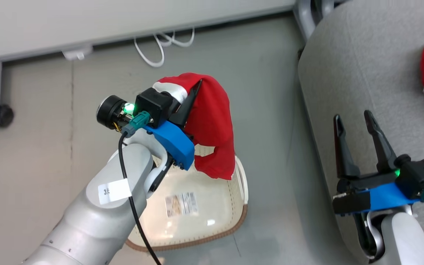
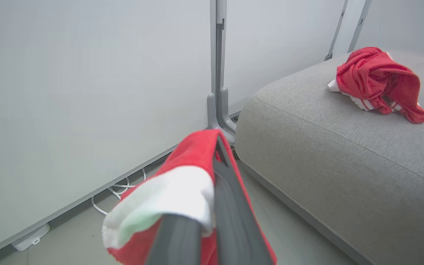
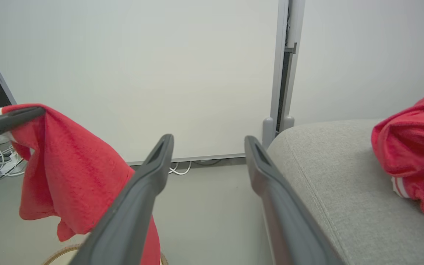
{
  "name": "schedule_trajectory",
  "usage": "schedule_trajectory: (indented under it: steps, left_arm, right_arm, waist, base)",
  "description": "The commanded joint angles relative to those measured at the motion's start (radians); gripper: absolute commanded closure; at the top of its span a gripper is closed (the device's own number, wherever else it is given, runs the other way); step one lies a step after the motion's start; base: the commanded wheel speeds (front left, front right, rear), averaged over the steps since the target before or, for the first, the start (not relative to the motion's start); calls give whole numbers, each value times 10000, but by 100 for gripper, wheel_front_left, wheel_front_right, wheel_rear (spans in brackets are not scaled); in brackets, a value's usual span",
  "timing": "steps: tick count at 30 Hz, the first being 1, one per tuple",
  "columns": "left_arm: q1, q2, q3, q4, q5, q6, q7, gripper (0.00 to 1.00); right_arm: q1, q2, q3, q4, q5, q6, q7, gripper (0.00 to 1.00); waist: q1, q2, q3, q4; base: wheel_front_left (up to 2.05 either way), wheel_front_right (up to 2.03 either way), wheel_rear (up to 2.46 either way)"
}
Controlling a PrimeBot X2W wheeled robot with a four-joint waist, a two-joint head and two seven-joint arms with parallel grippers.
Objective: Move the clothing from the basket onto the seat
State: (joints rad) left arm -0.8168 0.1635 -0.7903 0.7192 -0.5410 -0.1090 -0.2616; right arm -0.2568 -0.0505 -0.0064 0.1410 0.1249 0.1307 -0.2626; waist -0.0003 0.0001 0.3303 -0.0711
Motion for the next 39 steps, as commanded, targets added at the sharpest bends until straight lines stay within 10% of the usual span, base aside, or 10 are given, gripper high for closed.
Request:
schedule_trajectory:
  steps: [1, 24, 39]
  left_arm:
    - [173, -48, 140, -194, 148, -1, -47, 100]
    - [788, -427, 233, -1024, 539, -100, -48, 100]
    - [359, -341, 160, -1315, 648, 22, -39, 100]
  right_arm:
    - [301, 2, -14, 73, -11, 1, -34, 0]
    - [1727, 4, -169, 235, 110, 1, -34, 0]
    - [-906, -454, 2190, 278, -246, 1, -33, 0]
  waist:
    - [3, -1, -946, 63]
    - [3, -1, -2975, 306]
    - [3, -1, -2326, 518]
  base:
    - [0, 0, 0]
    - [0, 0, 0]
    - [0, 0, 0]
